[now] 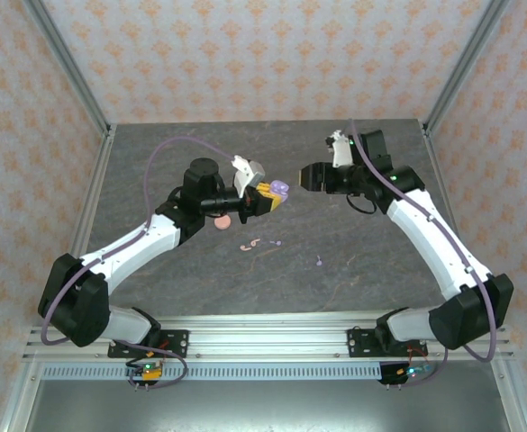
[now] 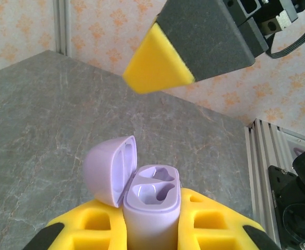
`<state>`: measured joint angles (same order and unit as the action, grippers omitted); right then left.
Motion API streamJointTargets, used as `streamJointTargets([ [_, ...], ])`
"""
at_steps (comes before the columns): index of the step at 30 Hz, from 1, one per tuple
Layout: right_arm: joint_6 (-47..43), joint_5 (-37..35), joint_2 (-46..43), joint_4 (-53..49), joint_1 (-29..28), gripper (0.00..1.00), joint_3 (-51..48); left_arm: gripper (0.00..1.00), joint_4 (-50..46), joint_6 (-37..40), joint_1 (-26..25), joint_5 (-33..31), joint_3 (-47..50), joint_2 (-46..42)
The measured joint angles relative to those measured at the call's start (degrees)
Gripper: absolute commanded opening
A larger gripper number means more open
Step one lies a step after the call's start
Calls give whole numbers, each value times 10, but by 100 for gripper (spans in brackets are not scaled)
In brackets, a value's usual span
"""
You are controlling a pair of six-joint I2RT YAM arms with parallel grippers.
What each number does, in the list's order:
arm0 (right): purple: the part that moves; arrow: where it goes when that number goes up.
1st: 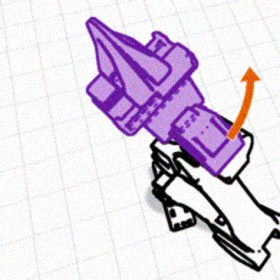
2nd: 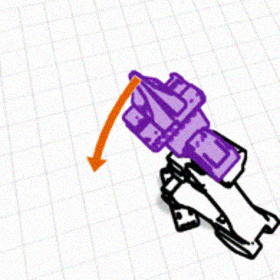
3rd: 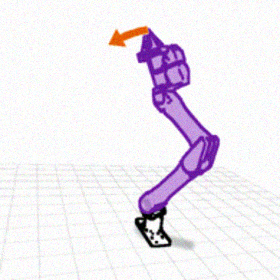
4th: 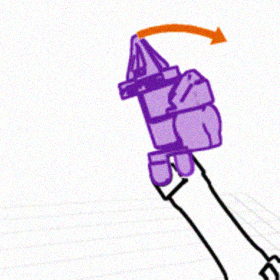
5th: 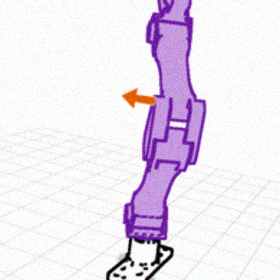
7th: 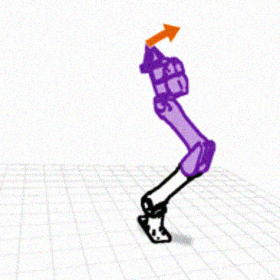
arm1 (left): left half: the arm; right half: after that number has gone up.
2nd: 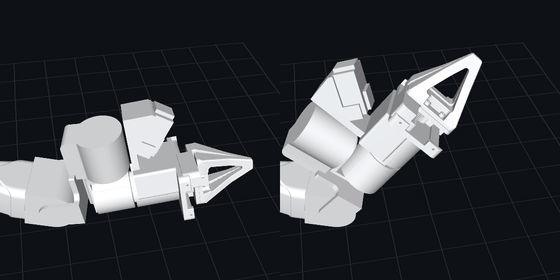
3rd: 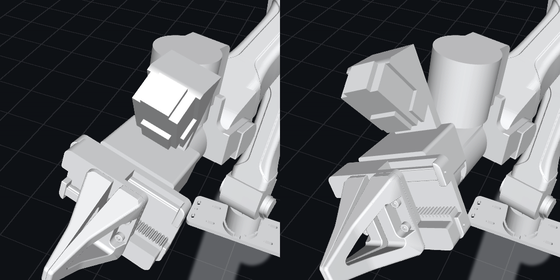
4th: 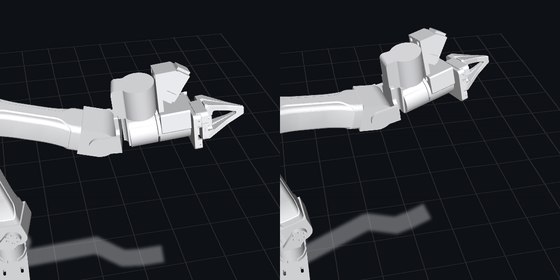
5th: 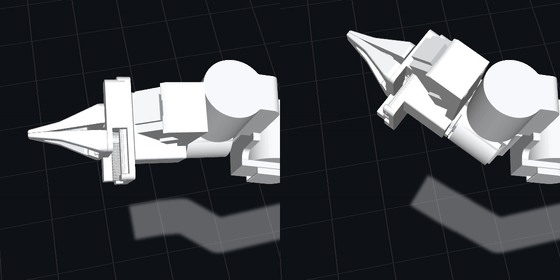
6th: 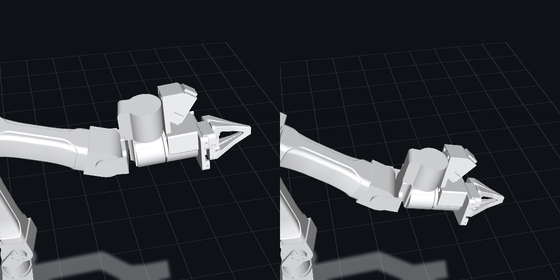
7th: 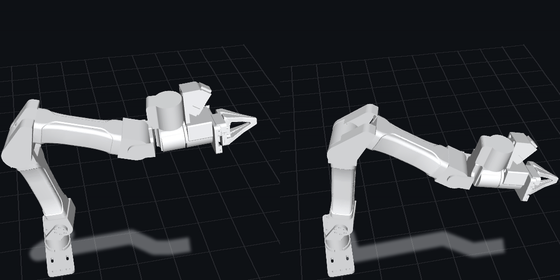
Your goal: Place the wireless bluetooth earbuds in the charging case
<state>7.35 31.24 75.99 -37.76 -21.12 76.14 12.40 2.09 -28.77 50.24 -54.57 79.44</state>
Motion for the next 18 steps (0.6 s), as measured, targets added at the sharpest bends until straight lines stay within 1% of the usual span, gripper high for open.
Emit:
streamJointTargets([
  [4,5,-25,-21,-25,2,58,-48,12,-6,0,-1,-9,15,-12],
  [8,9,-25,-23,-46,2,53,-114,12,-17,0,-3,-20,27,-31],
  [13,23,-5,-23,-54,1,38,-193,12,-23,0,-14,-39,44,-61],
  [15,29,4,-21,-55,-3,35,-218,12,-26,-1,-17,-44,48,-70],
  [18,34,23,-10,-53,-14,33,-243,12,-28,-1,-20,-54,58,-81],
])
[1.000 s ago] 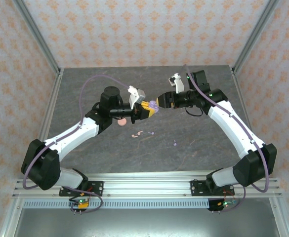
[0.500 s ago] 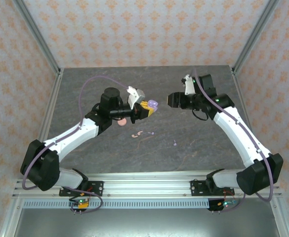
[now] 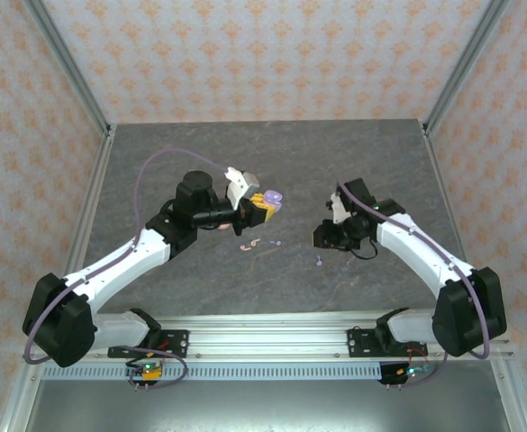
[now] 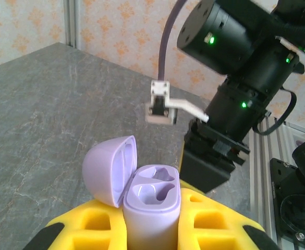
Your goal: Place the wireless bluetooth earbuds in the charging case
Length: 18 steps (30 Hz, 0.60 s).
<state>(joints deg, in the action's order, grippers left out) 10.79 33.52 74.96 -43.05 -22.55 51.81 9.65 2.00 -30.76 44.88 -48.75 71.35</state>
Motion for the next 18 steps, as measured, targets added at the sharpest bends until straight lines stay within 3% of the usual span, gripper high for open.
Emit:
streamJointTargets([
  [7,11,40,29,23,-19,27,-40,12,0,0,0,-13,7,-10],
  [18,21,44,108,69,-30,19,-52,12,-1,0,0,-19,7,-10],
])
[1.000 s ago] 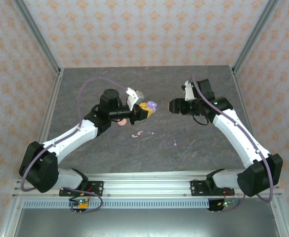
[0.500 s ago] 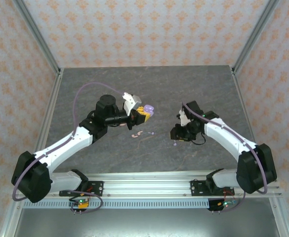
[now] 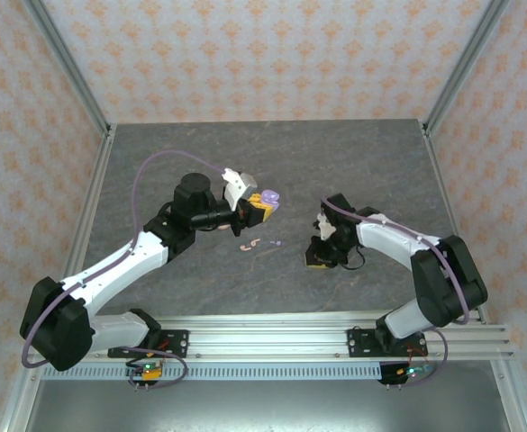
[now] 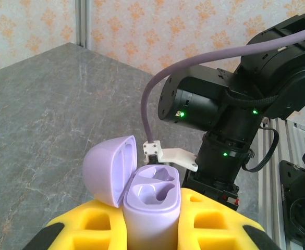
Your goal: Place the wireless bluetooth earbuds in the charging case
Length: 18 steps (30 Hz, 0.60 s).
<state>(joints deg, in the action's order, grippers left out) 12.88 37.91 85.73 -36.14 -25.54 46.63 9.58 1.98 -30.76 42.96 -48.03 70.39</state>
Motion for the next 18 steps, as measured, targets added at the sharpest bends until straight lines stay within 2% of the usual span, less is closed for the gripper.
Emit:
streamJointTargets([
  [10,0,-25,35,6,0,18,0,12,-1,-4,0,-1,0,3],
  [18,0,-80,44,-9,0,17,1,12,-2,-4,0,-2,0,3],
])
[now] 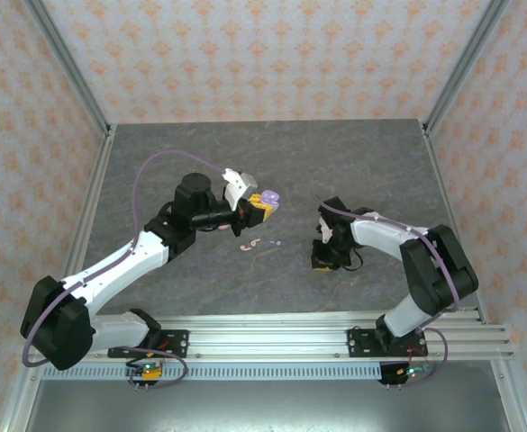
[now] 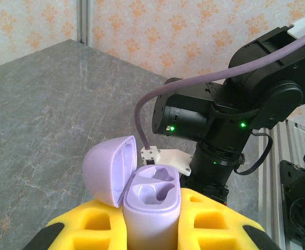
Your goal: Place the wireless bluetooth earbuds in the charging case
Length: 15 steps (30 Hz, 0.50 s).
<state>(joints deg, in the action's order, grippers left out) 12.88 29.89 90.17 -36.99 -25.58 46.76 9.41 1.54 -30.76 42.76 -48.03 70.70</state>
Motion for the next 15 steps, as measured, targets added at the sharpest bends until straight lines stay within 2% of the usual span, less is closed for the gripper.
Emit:
streamJointTargets([
  [10,7,-93,1,-16,-2,15,26,11,0,-2,0,-2,0,11],
  [15,11,-111,10,-16,-2,14,48,11,0,-2,0,-2,0,12],
])
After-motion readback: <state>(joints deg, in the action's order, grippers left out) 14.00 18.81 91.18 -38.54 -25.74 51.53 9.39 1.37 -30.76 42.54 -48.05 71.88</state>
